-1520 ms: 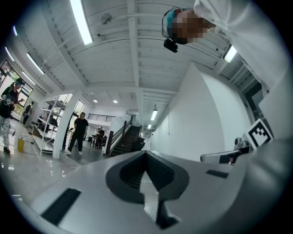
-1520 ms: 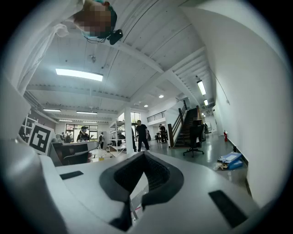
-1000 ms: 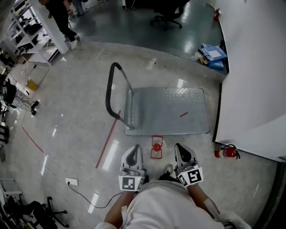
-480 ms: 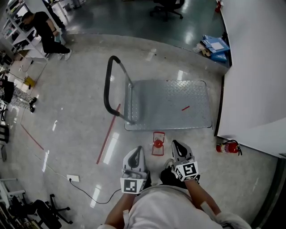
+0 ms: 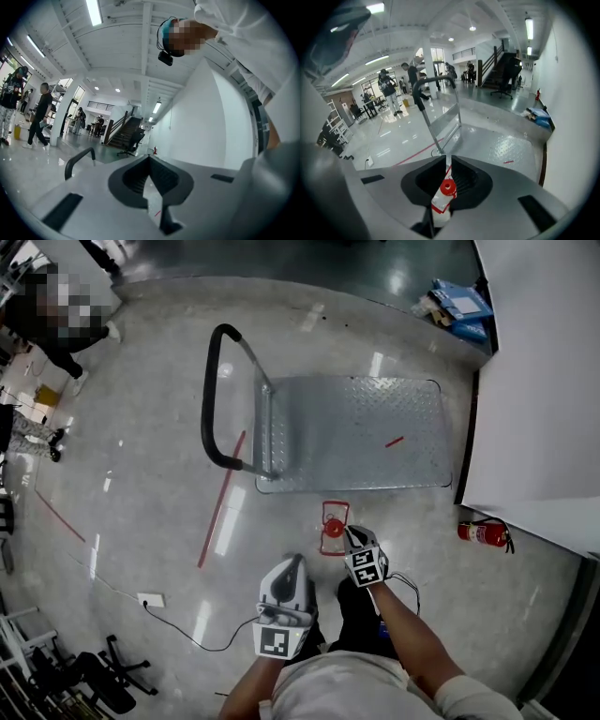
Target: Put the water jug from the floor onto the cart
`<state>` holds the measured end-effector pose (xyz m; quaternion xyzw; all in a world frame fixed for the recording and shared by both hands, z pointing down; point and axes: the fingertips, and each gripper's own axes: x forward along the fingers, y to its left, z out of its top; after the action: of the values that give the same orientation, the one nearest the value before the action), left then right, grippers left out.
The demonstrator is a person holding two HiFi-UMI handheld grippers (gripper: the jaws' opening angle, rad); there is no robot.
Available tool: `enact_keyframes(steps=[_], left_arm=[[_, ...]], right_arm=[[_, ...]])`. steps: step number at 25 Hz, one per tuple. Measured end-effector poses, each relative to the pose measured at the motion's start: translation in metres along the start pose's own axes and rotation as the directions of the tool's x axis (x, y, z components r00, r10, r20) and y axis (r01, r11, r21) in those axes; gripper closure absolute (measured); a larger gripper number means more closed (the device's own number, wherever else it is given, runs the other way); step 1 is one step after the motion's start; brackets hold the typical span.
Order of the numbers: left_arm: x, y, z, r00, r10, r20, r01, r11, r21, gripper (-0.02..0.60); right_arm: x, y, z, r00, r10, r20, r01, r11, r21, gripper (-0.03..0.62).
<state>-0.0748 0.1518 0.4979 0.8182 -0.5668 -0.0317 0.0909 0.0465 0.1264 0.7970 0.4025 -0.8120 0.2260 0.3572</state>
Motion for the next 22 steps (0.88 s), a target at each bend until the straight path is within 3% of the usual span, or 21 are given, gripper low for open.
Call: enact_keyframes(steps=[6, 8, 11, 16, 22], left_arm=[[0.005, 0.008, -0.034, 0.999, -0.024, -0.044, 0.024, 1.000, 0.003, 0.578], [0.004, 0.011, -0.047, 0.998, -0.031, -0.060, 0.031, 1.000, -0.001, 0.578], [-0.001, 0.017, -0.067, 0.996, -0.030, -0.085, 0.029, 0.999, -0.017, 0.578], [-0.009, 0.027, -0.084, 0.993, -0.017, -0.113, 0.013, 0.999, -0.032, 0.578], [-0.016, 0.036, -0.100, 0.991, -0.011, -0.133, 0.004, 0.999, -0.047, 0.578]], right_arm=[[0.067, 0.007, -0.078, 0.973, 0.032, -0.227, -0.031, 0.999, 0.008, 0.557], [0.087, 0.008, -0.096, 0.958, 0.051, -0.281, -0.043, 0.999, 0.033, 0.444], [0.108, 0.011, -0.123, 0.932, 0.065, -0.356, -0.052, 0.998, 0.046, 0.403], [0.136, 0.011, -0.149, 0.904, 0.064, -0.423, -0.057, 0.998, 0.030, 0.327], [0.169, 0.010, -0.161, 0.886, 0.065, -0.459, -0.062, 0.998, 0.022, 0.303]])
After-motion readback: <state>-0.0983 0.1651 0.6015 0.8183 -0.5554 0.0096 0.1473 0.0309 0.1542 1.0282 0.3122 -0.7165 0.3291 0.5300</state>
